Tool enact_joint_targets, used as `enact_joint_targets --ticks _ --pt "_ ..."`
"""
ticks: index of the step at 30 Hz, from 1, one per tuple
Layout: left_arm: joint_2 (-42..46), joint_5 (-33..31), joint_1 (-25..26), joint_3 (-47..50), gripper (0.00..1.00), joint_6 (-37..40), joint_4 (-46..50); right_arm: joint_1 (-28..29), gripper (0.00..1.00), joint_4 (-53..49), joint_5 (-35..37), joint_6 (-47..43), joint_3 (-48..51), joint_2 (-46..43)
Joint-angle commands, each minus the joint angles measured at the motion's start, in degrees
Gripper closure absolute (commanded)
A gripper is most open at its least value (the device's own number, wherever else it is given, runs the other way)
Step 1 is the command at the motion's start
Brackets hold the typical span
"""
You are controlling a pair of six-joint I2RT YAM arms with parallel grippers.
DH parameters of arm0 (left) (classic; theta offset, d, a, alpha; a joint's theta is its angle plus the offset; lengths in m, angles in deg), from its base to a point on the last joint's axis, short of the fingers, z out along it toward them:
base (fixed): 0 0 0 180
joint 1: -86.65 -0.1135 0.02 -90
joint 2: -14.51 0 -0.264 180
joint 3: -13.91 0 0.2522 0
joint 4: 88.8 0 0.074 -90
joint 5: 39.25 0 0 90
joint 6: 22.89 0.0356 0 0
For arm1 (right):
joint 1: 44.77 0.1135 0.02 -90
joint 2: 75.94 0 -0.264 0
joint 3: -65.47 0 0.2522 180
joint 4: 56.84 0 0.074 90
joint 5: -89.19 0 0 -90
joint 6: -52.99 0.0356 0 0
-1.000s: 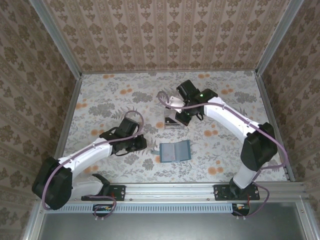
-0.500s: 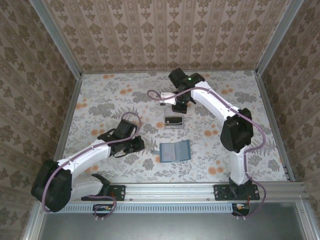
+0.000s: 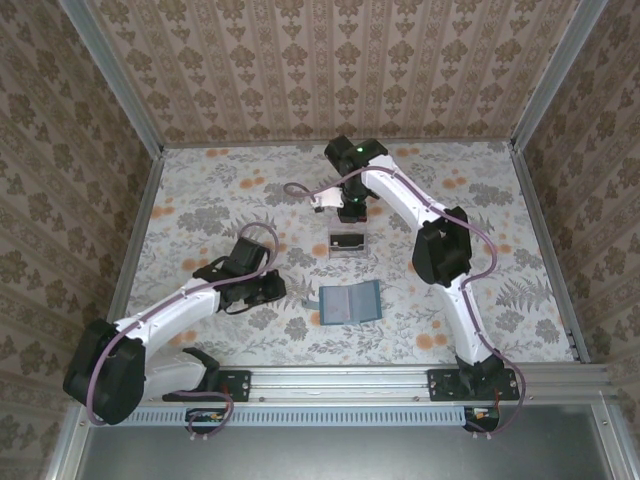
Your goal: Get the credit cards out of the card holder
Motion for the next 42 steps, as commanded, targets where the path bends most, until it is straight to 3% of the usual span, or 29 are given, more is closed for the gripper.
enact_joint_targets --ticks 1,20,21,23,27,42 --pt "-0.17 0.72 -0.88 1.36 0.87 0.02 1.58 -0.48 1.0 -5.06 1.08 -2.6 -2.63 2.05" --pt "-0.34 1.86 -2.12 1.73 0.87 0.66 1.47 -0.49 1.0 -11.12 -5.52 -1.82 -3.01 5.89" --pt "-0.3 1.86 -2.12 1.72 0.87 0.71 1.55 -0.49 0.99 -11.04 -5.76 -1.7 -3.02 6.04" --pt "-0.1 1.86 -2.23 1.71 0.87 0.79 1.83 -0.54 0.88 -10.36 -5.49 -1.05 -3.1 6.17" --pt "0.75 1.65 -2.21 1.72 0.87 0.55 2.35 -0.58 0.8 -8.86 -4.4 -0.21 -4.21 5.91" --pt "1.24 1.93 -2.04 -0.66 0.87 0.94 3.65 -0.54 0.77 -1.02 2.92 3.13 -3.85 -0.24"
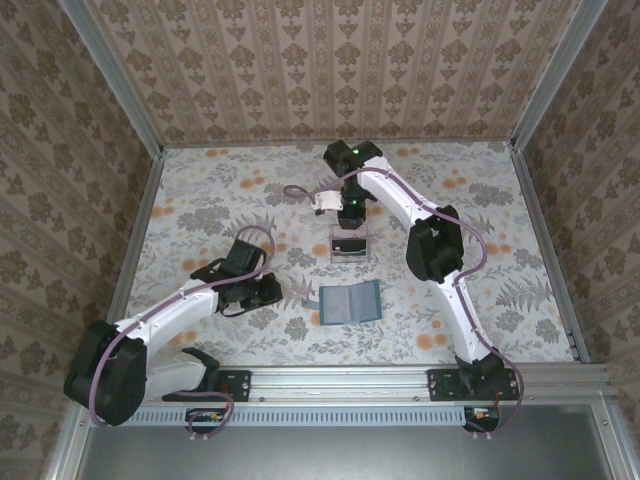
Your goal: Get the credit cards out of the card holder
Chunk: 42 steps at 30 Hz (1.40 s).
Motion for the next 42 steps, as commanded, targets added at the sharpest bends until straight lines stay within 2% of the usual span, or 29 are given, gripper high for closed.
enact_joint_targets --ticks 1,6,10,20,25,28,34,42 --pt "0.98 0.6 -0.02 -2.27 0.87 0.93 1.78 -0.21 0.76 1.25 1.89 1.24 0.05 -5.02" --pt "0.82 0.34 1.77 -4.01 0.87 0.75 1.79 -0.14 0.76 4.33 1.4 4.51 3.48 -8.1" --pt "-0.24 -0.15 3.68 -5.69 0.87 0.38 1.28 -0.37 0.78 9.51 1.3 11.08 8.66 -11.16" --pt "-8.86 0.2 11.02 -11.88 0.89 -0.78 -2.34 -1.07 0.77 30.2 2.53 42.1 33.32 -27.17" --pt "-15.21 0.77 14.22 -14.79 0.9 -0.72 -3.09 -1.56 0.81 34.53 5.37 56.73 38.78 -30.46" --pt "-18.55 -1.29 15.55 -16.81 0.92 0.24 -0.22 -1.62 0.82 34.07 3.68 63.95 38.0 -29.18" --pt "-20.12 -1.87 16.18 -15.2 0.94 -0.24 0.18 -1.62 0.81 35.02 -1.25 68.34 36.43 -24.38" --pt "-20.23 -1.6 16.3 -13.35 0.94 -0.72 -0.32 -1.62 0.83 36.5 -0.98 69.29 35.73 -20.08"
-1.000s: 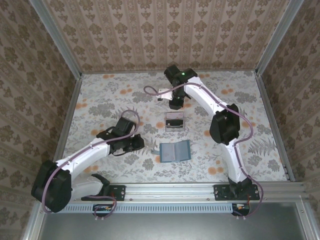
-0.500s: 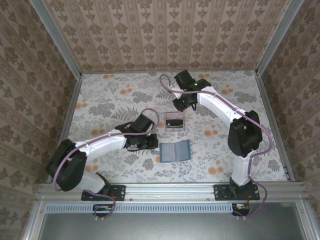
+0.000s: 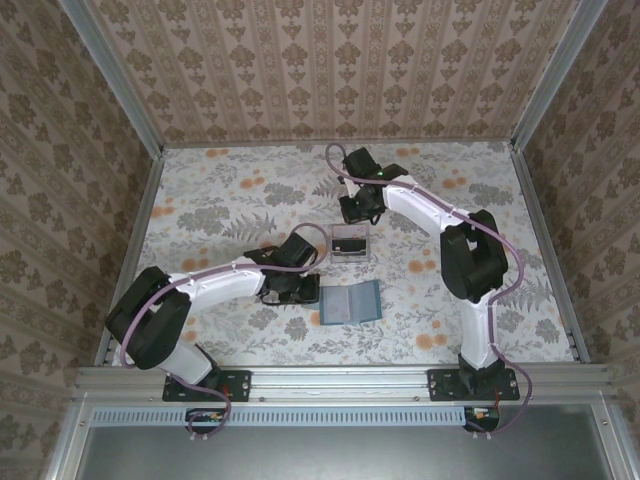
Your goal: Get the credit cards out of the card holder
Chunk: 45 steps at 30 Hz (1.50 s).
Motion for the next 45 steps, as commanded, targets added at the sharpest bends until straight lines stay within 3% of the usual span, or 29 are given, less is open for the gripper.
enact_joint_targets --ticks 1,30,38,45 --pt "-0.15 -0.51 0.25 1.1 0.94 -0.62 1.08 -0.11 0.84 0.6 -1.42 1.78 -1.9 1.49" --pt "0.83 0.01 -0.14 3.33 0.94 -0.64 -0.16 1.42 0.85 0.18 -0.19 2.36 -1.16 3.61" --pt "1.03 0.11 -0.21 3.9 0.95 -0.59 -0.79 2.24 0.82 -2.38 4.43 2.36 -3.34 -1.48" --pt "0.28 0.02 -0.27 4.14 0.95 -0.29 -1.2 4.17 0.82 -3.24 2.33 5.69 0.82 -9.12"
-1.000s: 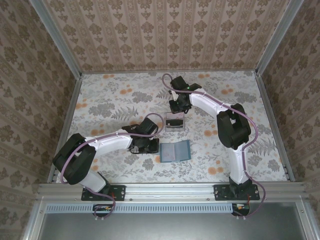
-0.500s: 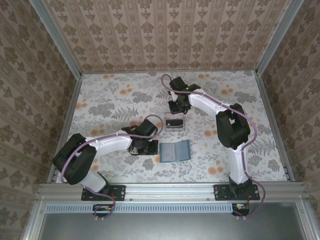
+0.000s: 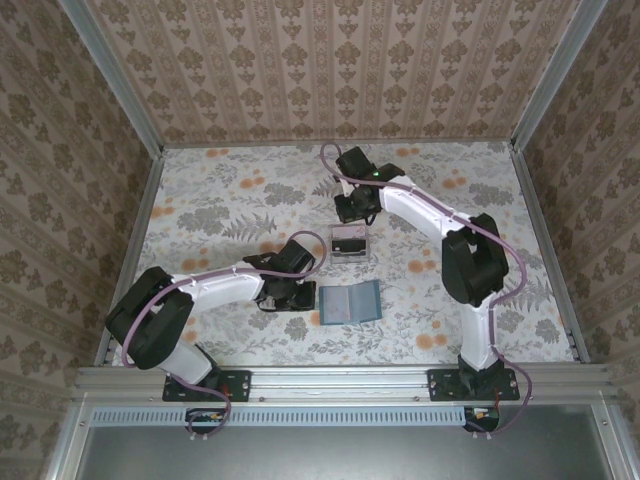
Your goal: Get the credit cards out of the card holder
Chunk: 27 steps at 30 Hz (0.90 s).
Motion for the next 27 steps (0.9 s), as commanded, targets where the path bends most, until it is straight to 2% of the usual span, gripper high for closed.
enact_joint_targets --ticks 1,10,16,20,27 --pt "0.05 -0.2 -0.21 0.68 0.95 -0.19 -0.12 1.34 0.82 -1.84 -1.29 3.95 2.9 -6.76" --pt "-1.46 -0.64 -0.24 0.77 0.95 0.14 -0.47 3.49 0.82 2.81 -14.92 16.82 19.71 -16.72" --pt "-1.99 0.22 -0.21 1.51 0.95 0.34 -1.09 7.25 0.78 9.5 -20.11 24.89 31.67 -20.64" --pt "-1.03 0.41 -0.32 2.8 0.95 -0.03 -1.93 9.66 0.73 14.78 -21.49 29.33 36.92 -20.41" --pt "-0.82 2.24 -0.54 3.85 0.95 0.1 -3.4 13.3 0.72 21.02 -23.16 33.33 39.74 -16.26"
